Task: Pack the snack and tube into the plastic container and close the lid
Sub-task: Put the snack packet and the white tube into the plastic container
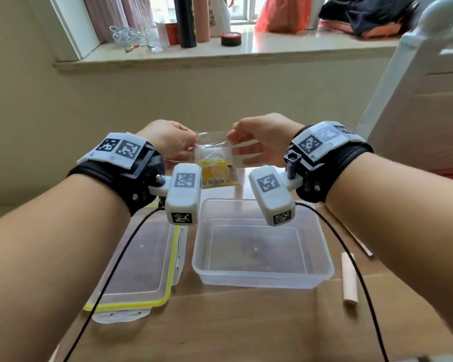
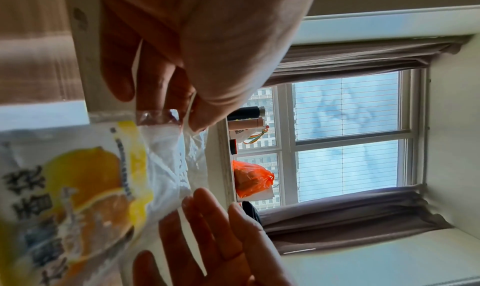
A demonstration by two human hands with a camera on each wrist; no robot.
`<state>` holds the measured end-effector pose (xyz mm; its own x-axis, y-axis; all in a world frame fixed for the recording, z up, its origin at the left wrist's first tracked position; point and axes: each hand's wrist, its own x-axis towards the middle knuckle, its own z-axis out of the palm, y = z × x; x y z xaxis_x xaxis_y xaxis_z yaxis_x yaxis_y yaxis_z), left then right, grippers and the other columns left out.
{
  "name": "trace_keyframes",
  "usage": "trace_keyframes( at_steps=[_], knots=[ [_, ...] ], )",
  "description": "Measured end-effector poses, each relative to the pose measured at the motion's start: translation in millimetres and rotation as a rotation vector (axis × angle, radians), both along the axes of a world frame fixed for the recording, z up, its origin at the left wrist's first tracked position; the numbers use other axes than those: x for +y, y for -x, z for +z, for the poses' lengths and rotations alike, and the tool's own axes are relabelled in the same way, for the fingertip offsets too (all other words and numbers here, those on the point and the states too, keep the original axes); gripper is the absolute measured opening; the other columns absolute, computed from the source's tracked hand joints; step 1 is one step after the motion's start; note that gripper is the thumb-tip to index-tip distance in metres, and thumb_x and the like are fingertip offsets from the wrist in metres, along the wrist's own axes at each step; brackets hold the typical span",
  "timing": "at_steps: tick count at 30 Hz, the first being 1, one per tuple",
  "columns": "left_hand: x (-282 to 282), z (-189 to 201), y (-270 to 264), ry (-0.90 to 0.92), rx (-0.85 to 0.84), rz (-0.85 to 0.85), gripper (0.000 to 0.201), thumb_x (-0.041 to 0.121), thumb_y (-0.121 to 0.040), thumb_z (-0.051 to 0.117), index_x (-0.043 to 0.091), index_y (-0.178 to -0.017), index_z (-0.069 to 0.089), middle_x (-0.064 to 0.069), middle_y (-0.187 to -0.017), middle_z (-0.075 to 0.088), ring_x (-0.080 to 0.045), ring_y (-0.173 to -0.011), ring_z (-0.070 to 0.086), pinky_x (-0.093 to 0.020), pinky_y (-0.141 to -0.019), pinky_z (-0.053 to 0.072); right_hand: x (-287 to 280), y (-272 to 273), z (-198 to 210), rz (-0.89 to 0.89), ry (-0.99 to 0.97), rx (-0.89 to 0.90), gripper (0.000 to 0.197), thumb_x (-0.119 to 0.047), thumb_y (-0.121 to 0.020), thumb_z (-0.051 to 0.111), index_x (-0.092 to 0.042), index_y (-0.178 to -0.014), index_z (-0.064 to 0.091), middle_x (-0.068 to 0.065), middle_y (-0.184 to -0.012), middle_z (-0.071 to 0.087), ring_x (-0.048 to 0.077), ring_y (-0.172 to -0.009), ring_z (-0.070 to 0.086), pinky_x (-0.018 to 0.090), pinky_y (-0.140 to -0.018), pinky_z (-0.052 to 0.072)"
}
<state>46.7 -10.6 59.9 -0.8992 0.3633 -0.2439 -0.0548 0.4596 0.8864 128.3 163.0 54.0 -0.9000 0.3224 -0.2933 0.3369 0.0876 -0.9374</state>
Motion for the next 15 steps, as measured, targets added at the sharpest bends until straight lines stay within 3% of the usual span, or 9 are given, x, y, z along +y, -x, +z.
trace_keyframes(
  at_steps=[4, 5, 8, 11, 13, 15],
  knots=[
    [-3, -4, -21, 0.06, -0.027, -0.062, 0.012, 0.016, -0.087, 0.062, 0.017, -0.075, 0.064, -0.003, -0.076, 0.069, -0.017, -0.06, 0.067, -0.038, -0.074, 0.057, 0, -27, 4, 0.065, -0.025, -0.058, 0.018, -0.025, -0.091, 0.054, -0.014, -0.085, 0.066, 0.003, -0.091, 0.066, 0.023, -0.083, 0.069, 0.038, -0.083, 0.053],
    [-4, -6, -27, 0.069, -0.035, -0.077, 0.013, 0.014, -0.087, 0.061, 0.016, -0.075, 0.063, -0.003, -0.075, 0.068, -0.015, -0.057, 0.067, -0.037, -0.072, 0.057, 0, -35, 3, 0.078, -0.022, -0.077, 0.018, -0.024, -0.091, 0.053, -0.012, -0.087, 0.065, 0.004, -0.093, 0.066, 0.024, -0.086, 0.069, 0.039, -0.083, 0.053],
    [-8, -11, -47, 0.137, -0.04, -0.122, 0.008, 0.013, -0.087, 0.061, 0.014, -0.08, 0.063, -0.003, -0.076, 0.066, -0.007, -0.044, 0.065, -0.024, -0.052, 0.049, -3, -54, -3, 0.109, -0.015, -0.137, 0.02, -0.023, -0.093, 0.052, -0.008, -0.094, 0.066, 0.006, -0.093, 0.065, 0.027, -0.092, 0.069, 0.038, -0.079, 0.054],
    [-11, -16, -62, 0.27, 0.069, -0.179, 0.006, 0.015, -0.084, 0.065, 0.01, -0.083, 0.067, -0.003, -0.075, 0.067, -0.008, -0.051, 0.063, -0.011, -0.037, 0.036, -8, -68, -12, 0.121, -0.031, -0.189, 0.023, -0.023, -0.092, 0.053, -0.005, -0.099, 0.066, 0.007, -0.09, 0.065, 0.027, -0.089, 0.07, 0.036, -0.073, 0.055],
    [-11, -20, -71, 0.331, 0.125, -0.209, 0.009, 0.016, -0.081, 0.07, 0.009, -0.076, 0.069, -0.004, -0.074, 0.07, -0.01, -0.055, 0.06, -0.014, -0.045, 0.046, -14, -78, -18, 0.131, -0.041, -0.22, 0.022, -0.022, -0.093, 0.052, -0.005, -0.098, 0.065, 0.008, -0.09, 0.064, 0.027, -0.087, 0.069, 0.036, -0.072, 0.054],
    [-10, -26, -77, 0.402, 0.152, -0.232, 0.012, 0.021, -0.078, 0.074, 0.01, -0.073, 0.07, -0.003, -0.074, 0.073, -0.011, -0.06, 0.062, -0.025, -0.067, 0.056, -18, -84, -24, 0.126, -0.06, -0.237, 0.023, -0.021, -0.093, 0.052, -0.003, -0.098, 0.065, 0.008, -0.088, 0.064, 0.027, -0.085, 0.069, 0.038, -0.076, 0.056]
  ],
)
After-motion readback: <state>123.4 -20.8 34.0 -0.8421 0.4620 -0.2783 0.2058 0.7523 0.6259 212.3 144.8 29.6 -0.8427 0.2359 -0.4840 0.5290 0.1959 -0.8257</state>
